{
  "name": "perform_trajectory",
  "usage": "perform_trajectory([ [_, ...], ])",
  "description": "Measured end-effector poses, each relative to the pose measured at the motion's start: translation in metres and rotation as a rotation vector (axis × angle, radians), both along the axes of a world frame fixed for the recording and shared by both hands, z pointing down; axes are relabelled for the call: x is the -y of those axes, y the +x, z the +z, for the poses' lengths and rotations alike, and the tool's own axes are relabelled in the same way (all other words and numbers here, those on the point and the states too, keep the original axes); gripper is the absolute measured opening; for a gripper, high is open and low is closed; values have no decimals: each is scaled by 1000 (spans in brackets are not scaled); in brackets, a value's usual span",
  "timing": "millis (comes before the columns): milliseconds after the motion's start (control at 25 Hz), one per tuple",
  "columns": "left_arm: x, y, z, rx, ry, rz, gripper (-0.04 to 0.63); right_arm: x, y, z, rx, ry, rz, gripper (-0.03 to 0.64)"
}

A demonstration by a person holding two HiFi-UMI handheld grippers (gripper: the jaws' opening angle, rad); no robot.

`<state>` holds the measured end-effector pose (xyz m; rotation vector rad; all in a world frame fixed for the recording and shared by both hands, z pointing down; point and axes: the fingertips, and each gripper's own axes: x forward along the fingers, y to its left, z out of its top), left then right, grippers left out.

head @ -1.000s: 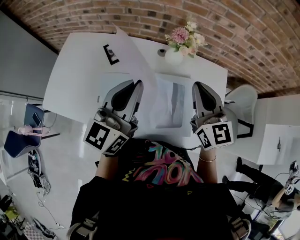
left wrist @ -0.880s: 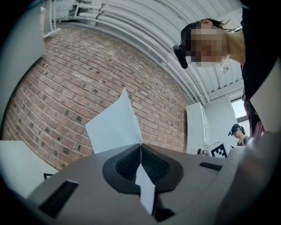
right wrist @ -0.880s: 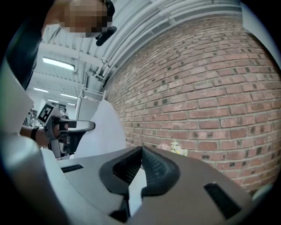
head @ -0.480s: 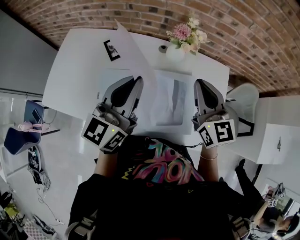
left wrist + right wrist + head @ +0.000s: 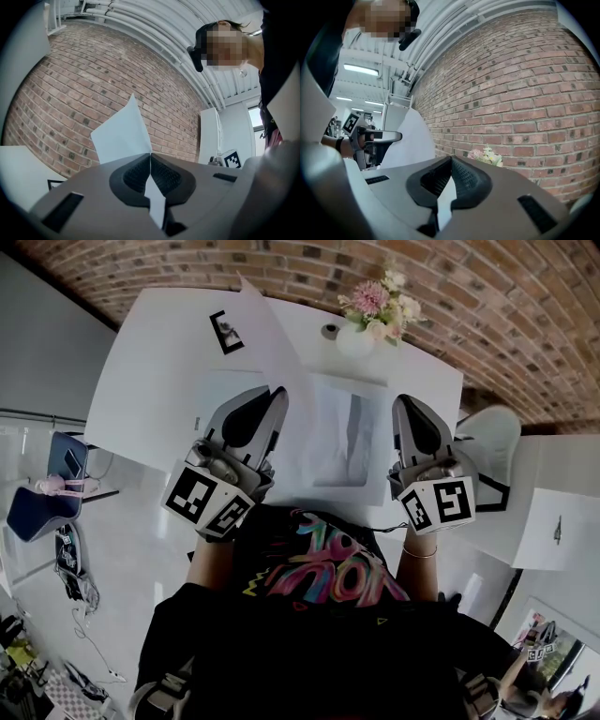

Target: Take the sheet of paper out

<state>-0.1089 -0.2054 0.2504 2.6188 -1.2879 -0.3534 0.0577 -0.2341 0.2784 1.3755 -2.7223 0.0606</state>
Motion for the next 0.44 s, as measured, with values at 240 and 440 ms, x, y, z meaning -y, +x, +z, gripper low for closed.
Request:
perform_trajectory([
  [240, 1, -1, 3, 3, -5, -2, 23, 0, 2, -1, 3, 6, 7, 18],
  [440, 4, 0, 4, 2, 0, 6, 23, 3, 8, -1, 14, 10, 27, 18],
])
